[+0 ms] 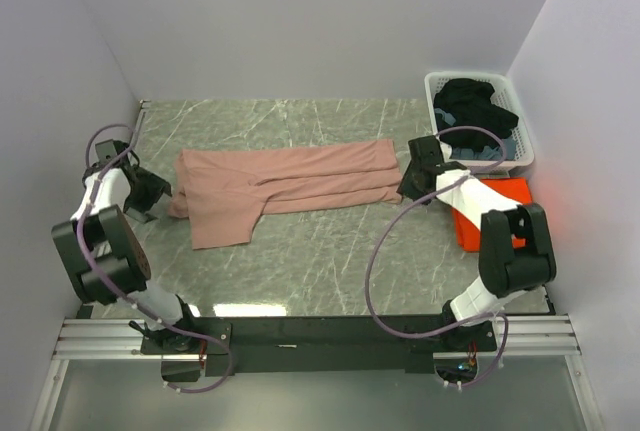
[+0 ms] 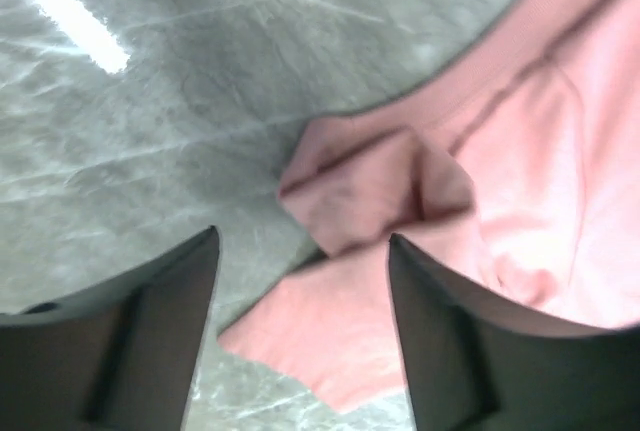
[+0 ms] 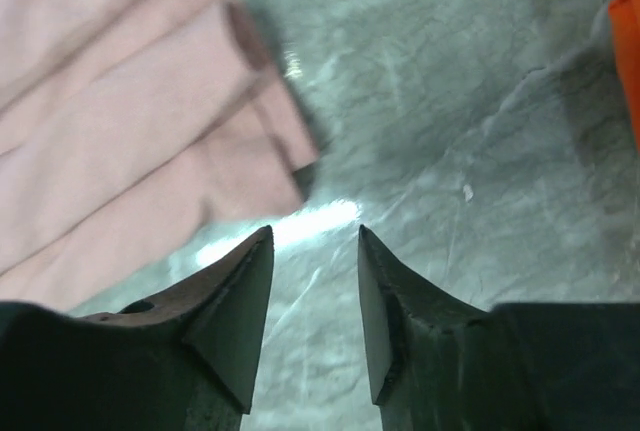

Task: Fold and stack the t-shirts
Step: Fold the tshirt

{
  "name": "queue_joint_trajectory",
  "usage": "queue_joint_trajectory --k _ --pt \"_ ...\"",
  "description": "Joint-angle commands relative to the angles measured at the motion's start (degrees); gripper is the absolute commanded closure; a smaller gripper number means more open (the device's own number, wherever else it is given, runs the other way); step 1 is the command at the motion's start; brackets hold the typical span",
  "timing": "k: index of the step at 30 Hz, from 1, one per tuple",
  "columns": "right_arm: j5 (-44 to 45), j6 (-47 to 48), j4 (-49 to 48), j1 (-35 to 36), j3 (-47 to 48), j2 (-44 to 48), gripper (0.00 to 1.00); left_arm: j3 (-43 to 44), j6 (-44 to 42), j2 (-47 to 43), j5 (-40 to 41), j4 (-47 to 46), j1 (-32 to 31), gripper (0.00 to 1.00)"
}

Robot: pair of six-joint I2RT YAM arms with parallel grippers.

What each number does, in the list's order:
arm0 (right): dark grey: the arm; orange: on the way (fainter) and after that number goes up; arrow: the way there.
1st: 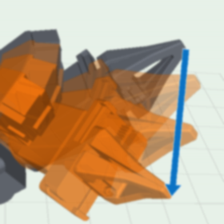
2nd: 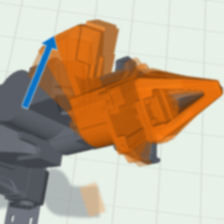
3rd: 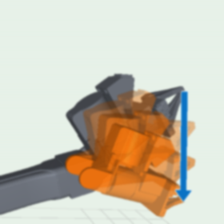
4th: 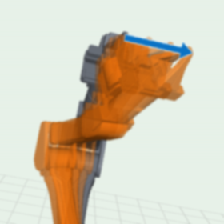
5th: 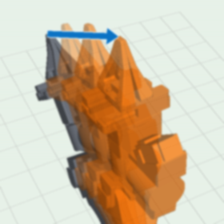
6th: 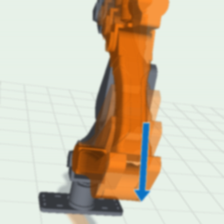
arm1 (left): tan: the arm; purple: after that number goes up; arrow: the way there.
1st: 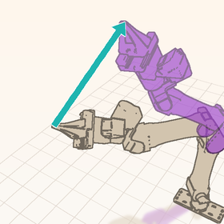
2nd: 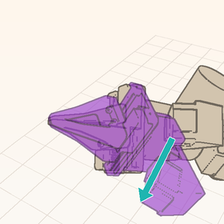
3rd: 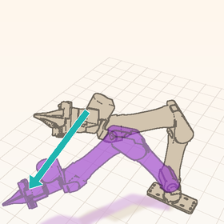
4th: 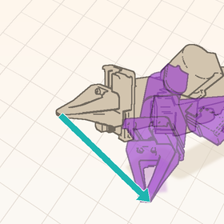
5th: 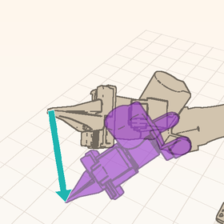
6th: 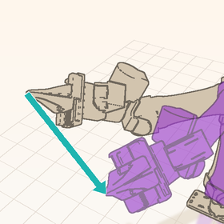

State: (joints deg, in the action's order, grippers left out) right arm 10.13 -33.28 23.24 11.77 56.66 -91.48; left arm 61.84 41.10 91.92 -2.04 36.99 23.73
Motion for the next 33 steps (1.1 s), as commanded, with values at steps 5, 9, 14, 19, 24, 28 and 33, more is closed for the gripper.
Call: queue_joint_trajectory --k 5,9,14,19,24,28,33 --pt "-7.05 3.57 0.4 3.52 -1.02 9.47 0.47 -6.73 -1.46 -15.17 1.87 3.08 -6.04 0.18" --pt "-9.95 3.92 -0.66 5.1 -4.62 13.86 0.44 -12.96 -0.85 -18.53 3.45 4.05 -10.88 0.2" --pt "-15.49 4.1 -2.41 6.07 -7.88 17.74 0.43 -17.37 0.99 -17.57 5.2 2.65 -15.11 0.25" --pt "-15.85 4.54 -2.86 6.33 -9.82 19.24 0.43 -18.69 1.44 -13.35 7.05 0.8 -17.92 0.31" --pt "-15.84 4.71 -3.12 6.25 -10.34 19.15 0.43 -19.04 1.53 -8.78 8.54 -0.08 -19.42 0.45" --pt "-16.11 4.71 -3.56 6.25 -10.35 18.8 0.44 -18.17 1.44 -5.7 9.25 0.1 -19.95 0.7" --pt "-15.93 5.41 -3.38 6.33 -10.0 18.36 0.44 -12.55 0.65 -3.68 8.2 0.97 -20.91 0.99"
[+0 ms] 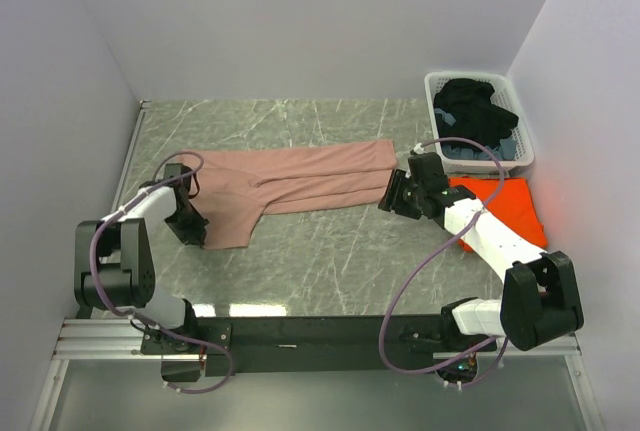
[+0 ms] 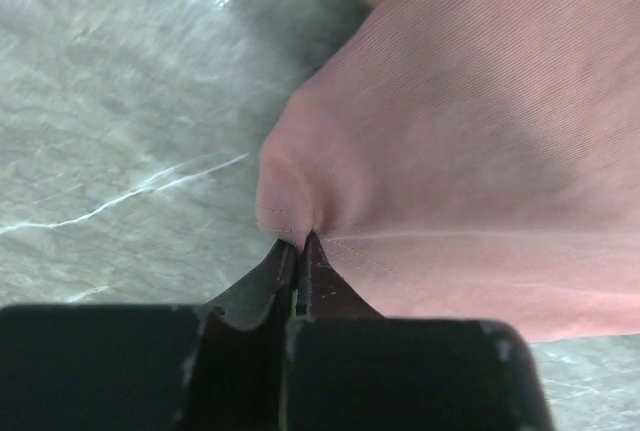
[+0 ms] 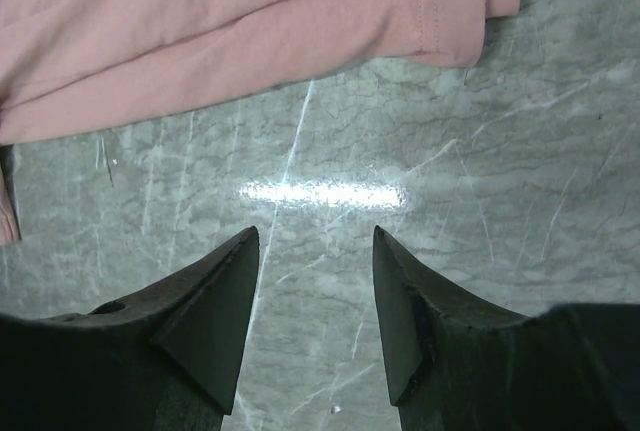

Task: Fold and stack the t-shirts
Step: Fold the tshirt

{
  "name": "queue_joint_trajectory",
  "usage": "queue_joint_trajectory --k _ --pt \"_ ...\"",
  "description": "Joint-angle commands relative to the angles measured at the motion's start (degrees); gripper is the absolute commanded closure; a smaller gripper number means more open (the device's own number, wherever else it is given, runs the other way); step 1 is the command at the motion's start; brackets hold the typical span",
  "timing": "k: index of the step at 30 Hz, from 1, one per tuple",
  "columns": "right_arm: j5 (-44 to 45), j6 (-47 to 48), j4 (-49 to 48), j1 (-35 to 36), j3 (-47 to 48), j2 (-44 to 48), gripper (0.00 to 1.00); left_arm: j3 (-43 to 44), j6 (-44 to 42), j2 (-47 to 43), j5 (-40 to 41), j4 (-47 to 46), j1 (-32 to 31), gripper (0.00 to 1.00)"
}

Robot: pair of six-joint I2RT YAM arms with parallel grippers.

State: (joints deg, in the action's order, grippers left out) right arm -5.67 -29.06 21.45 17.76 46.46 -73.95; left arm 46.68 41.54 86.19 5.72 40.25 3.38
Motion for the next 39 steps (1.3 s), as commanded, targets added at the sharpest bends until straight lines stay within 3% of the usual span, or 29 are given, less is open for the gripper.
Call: queue_joint_trajectory --k 1,7,11,17,23,33,39 --pt "-0.13 1.37 -1.33 0.26 0.21 0.91 0.44 4.28 0.03 2.31 0.18 -1.76 -0.56 0.99" --pt "0.13 2.16 -0.71 0.35 0.74 1.18 0.44 22.03 0.3 6.08 -3.42 1.23 -0.65 0.99" --pt "0.31 2.34 -0.54 0.26 0.65 1.53 0.44 34.5 1.17 13.45 -6.94 1.5 -0.65 0.99" --pt "0.92 2.95 -0.09 0.26 1.97 0.74 0.44 46.37 2.67 23.82 -13.53 0.62 -0.65 0.99" --pt "1.45 2.95 -1.24 0.26 4.07 -1.19 0.44 52.28 4.95 28.85 -15.39 -2.63 -0.65 0.99" --pt "-3.29 7.43 -7.3 0.61 10.49 -8.39 0.47 54.66 11.01 29.83 -11.35 -8.87 -0.3 0.99" --pt "-6.71 12.09 -8.97 1.66 16.82 -15.77 0.48 54.05 10.49 29.99 -11.94 -12.56 -0.12 0.99"
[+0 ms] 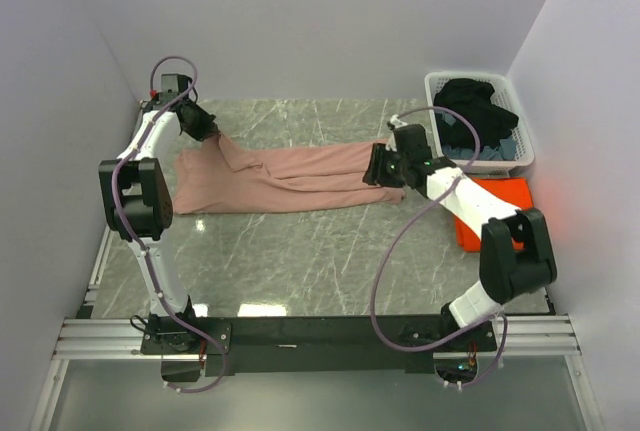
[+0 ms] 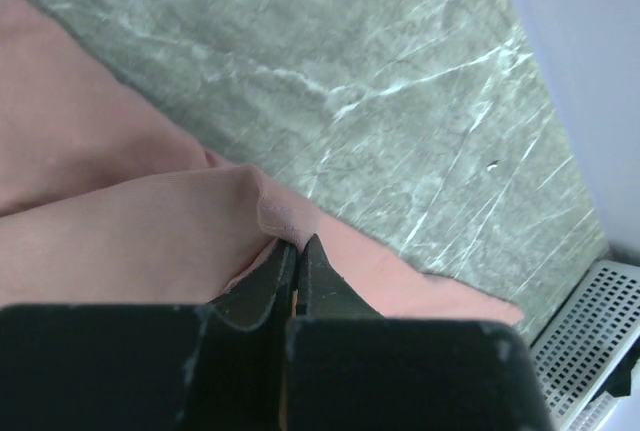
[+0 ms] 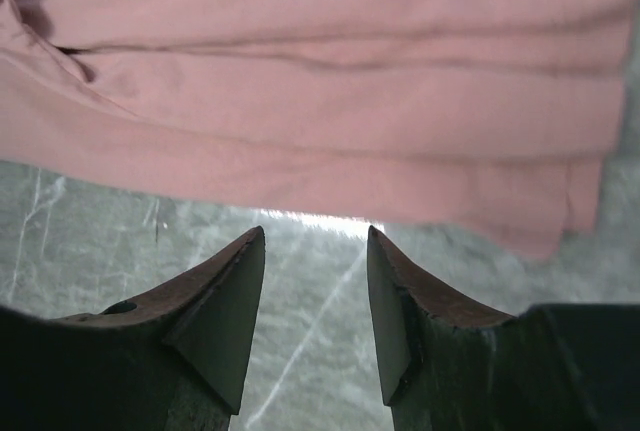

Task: Fold and stack the t-shirts
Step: Fold the tshirt

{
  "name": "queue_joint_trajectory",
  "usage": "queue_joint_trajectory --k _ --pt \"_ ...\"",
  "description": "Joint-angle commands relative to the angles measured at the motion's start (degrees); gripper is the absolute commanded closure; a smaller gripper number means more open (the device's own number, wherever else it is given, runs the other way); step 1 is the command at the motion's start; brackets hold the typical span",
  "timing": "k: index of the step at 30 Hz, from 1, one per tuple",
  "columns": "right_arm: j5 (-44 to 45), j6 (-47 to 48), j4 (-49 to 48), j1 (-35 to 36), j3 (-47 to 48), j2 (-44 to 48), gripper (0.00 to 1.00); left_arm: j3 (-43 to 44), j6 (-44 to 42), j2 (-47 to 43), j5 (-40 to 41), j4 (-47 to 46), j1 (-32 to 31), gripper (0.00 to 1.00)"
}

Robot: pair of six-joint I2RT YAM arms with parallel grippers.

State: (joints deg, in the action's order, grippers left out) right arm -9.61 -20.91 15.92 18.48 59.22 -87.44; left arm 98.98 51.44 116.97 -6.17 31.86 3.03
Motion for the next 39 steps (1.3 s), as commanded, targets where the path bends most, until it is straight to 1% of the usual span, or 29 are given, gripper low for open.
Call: queue_joint_trajectory --k 1,5,8,11,12,14,15,17,18,19,20,21,22,23,24,25,26,27,29,30,32,35,39 --pt "-3.4 4.73 -3.7 1.64 4.84 -4.3 0.48 1.74 0.5 0.27 -0.59 -4.17 0.22 0.99" --pt "-3.32 9.46 -3.62 4.63 9.93 -9.67 0.48 0.87 -0.37 2.12 0.11 -4.17 0.22 0.99" --pt "-0.6 11.49 -2.31 7.61 13.89 -14.24 0.48 0.78 -0.81 2.56 1.86 -4.96 0.22 0.98" --pt "2.12 12.81 -1.16 9.46 16.7 -17.76 0.48 1.39 -2.39 1.95 3.96 -3.56 0.22 0.79" --pt "2.74 13.08 -0.37 10.6 17.41 -18.46 0.48 0.96 -2.83 1.34 4.93 -3.56 0.22 0.7" --pt "4.06 13.87 -0.02 11.4 18.65 -19.96 0.48 -1.06 -3.88 -1.29 6.0 -3.21 0.4 0.59" --pt "4.42 14.14 0.42 12.19 18.91 -20.4 0.48 -1.68 -3.98 -2.35 7.65 -2.6 1.01 0.49" --pt "5.03 14.84 0.69 12.98 19.79 -21.1 0.48 -4.14 -4.33 -6.3 9.76 -1.1 1.37 0.37" --pt "5.3 15.19 0.86 13.59 19.97 -21.37 0.48 -5.36 -4.68 -7.97 10.91 -0.83 1.45 0.26" --pt "5.56 15.63 0.78 13.86 20.23 -21.63 0.48 -8.59 -4.77 -11.55 12.14 -0.83 1.46 0.24" --pt "5.91 15.72 0.78 14.39 20.32 -21.89 0.49 -10.54 -5.12 -13.33 12.67 -1.01 1.46 0.24" --pt "6.18 15.89 0.52 14.65 20.41 -22.07 0.51 -12.48 -5.38 -15.0 13.81 -1.27 1.46 0.24" --pt "6.0 16.07 0.43 15.09 20.58 -22.68 0.53 -16.32 -5.65 -18.06 14.17 -1.62 1.37 0.26" --pt "5.83 16.16 0.42 15.36 21.11 -23.04 0.55 -18.19 -6.52 -19.4 14.09 -2.41 1.37 0.29" --pt "5.74 16.16 0.6 15.71 21.46 -23.47 0.59 -20.03 -6.96 -20.45 13.39 -2.94 1.28 0.37" --pt "5.22 16.68 0.6 16.32 22.25 -24.26 0.62 -23.53 -7.4 -22.03 12.95 -3.55 1.19 0.41" --pt "5.12 16.86 0.69 16.67 22.78 -24.79 0.64 -25.05 -8.19 -22.39 12.51 -4.16 1.19 0.45" --pt "4.95 16.95 1.21 17.02 23.3 -25.23 0.7 -26.28 -8.46 -22.48 12.07 -4.52 1.19 0.52" --pt "4.16 17.21 1.65 17.99 24.97 -26.55 0.75 -28.13 -9.51 -21.08 11.1 -4.26 1.28 0.59" --pt "4.07 17.13 1.57 18.26 25.33 -26.9 0.79 -28.75 -9.6 -20.38 11.53 -4.26 1.19 0.6" --pt "2.93 16.6 1.57 18.78 26.12 -27.87 0.81 -30.33 -10.13 -18.36 11.71 -4.43 1.28 0.62" --pt "1.7 15.9 1.48 19.4 27.35 -29.54 0.81 -32.35 -9.87 -16.77 14.52 -5.4 1.63 0.68" --pt "1.52 15.2 1.92 19.84 28.93 -31.56 0.81 -34.11 -9.08 -15.54 15.4 -5.05 3.73 0.69"
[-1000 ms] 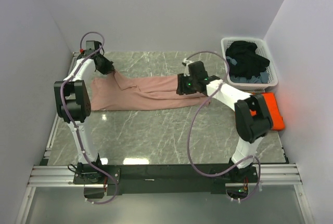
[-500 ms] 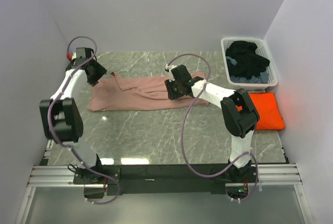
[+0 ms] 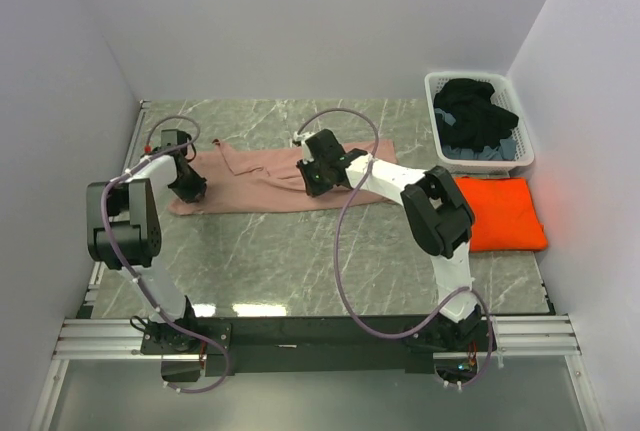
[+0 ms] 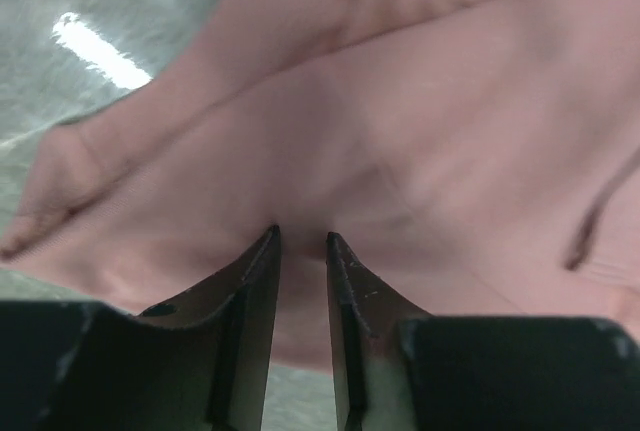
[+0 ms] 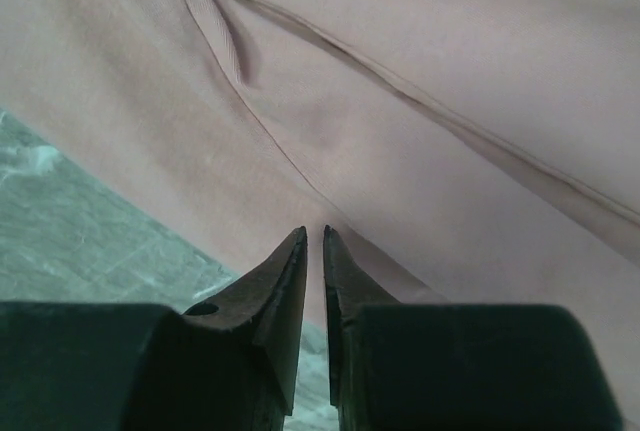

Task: Fold and stack the t-shirts
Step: Fold the tshirt

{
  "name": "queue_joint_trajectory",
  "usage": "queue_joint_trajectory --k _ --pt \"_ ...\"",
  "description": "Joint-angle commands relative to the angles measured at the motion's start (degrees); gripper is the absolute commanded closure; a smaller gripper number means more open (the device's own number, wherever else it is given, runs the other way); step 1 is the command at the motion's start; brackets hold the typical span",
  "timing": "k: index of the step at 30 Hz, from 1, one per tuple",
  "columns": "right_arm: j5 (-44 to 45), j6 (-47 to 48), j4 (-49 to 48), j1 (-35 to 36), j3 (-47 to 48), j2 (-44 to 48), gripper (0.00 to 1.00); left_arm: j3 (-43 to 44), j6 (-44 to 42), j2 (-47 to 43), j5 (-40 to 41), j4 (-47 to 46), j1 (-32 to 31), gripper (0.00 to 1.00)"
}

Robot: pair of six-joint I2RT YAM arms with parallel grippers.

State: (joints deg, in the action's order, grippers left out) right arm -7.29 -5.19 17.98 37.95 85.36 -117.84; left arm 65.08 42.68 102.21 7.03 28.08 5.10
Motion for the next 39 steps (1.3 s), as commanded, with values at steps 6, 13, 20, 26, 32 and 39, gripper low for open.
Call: queue_joint_trajectory --k 6,13,20,26,32,39 --pt "-0.1 -0.52 1.71 0.28 6.22 -4.85 0.81 -2.5 -0.31 1.14 4.05 -0.39 5.35 0.69" --pt "5.6 -1.57 1.71 -0.86 8.76 -6.96 0.8 -2.68 -1.01 1.76 4.22 -0.3 5.88 0.69" --pt "13.43 -2.28 5.13 -4.63 19.12 -11.7 0.76 -2.85 -1.81 0.71 5.81 0.31 5.8 0.69" --pt "15.11 -4.39 7.95 -7.72 23.45 -12.33 0.73 -3.38 -2.51 -0.87 6.24 0.31 5.88 0.66" --pt "11.34 -4.83 5.93 -10.27 12.39 -1.09 0.71 -3.03 -2.6 -1.32 6.16 0.4 5.88 0.66" --pt "5.97 -6.14 2.51 -8.51 -6.23 10.34 0.71 -3.03 -2.6 -1.58 6.24 0.4 5.79 0.66"
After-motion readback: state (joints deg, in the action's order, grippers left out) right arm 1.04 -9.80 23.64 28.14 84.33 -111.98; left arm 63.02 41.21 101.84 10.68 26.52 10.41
